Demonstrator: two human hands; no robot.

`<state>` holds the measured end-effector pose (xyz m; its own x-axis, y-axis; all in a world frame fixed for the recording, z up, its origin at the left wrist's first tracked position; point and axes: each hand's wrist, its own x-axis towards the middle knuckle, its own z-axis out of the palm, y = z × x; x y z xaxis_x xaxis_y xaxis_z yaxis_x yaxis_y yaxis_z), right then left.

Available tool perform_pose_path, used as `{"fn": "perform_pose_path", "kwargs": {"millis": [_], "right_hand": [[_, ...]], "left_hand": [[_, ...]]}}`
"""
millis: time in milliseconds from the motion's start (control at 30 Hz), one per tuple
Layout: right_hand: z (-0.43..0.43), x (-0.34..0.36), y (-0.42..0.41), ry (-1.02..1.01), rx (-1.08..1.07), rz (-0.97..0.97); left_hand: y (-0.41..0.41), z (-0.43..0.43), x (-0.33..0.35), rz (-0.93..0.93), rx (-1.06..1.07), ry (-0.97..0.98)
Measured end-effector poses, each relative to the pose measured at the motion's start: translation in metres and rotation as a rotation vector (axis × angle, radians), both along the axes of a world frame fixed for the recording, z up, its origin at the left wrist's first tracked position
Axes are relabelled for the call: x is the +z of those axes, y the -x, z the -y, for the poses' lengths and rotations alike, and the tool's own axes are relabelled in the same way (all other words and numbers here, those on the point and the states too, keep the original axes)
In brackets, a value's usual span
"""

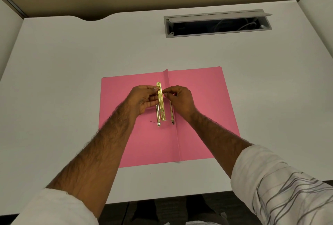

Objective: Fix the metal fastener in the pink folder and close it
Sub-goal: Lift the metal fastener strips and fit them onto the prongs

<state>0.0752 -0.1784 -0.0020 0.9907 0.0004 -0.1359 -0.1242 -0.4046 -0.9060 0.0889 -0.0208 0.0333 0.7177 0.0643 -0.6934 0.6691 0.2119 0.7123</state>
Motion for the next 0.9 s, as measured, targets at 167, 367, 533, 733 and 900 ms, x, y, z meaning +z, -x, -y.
{"fn": "perform_pose_path", "kwargs": {"millis": [167,367,533,733,900], "right_hand": [[0.0005,0.002,0.0003,0.055,0.063,0.052],[0.0037,0.0014,0.0005,-0.06,-0.02,0.011],[0.0046,0.003,-0.0011,-0.011,0.031,0.017],[0.0053,0.0042,-0.0021,0.009,0.025,0.025],[0.0045,0.004,-0.0023,0.002,0.01,0.012]], "left_hand": [[-0.0018,0.0015,0.0008,0.005,0.002,0.04],[0.0004,0.0006,-0.0032,-0.001,-0.015,0.029],[0.0021,0.0019,-0.0059,-0.004,0.007,0.037],[0.0027,0.003,-0.006,-0.004,0.018,0.063],[0.0022,0.0035,-0.005,-0.002,0.031,0.08]]}}
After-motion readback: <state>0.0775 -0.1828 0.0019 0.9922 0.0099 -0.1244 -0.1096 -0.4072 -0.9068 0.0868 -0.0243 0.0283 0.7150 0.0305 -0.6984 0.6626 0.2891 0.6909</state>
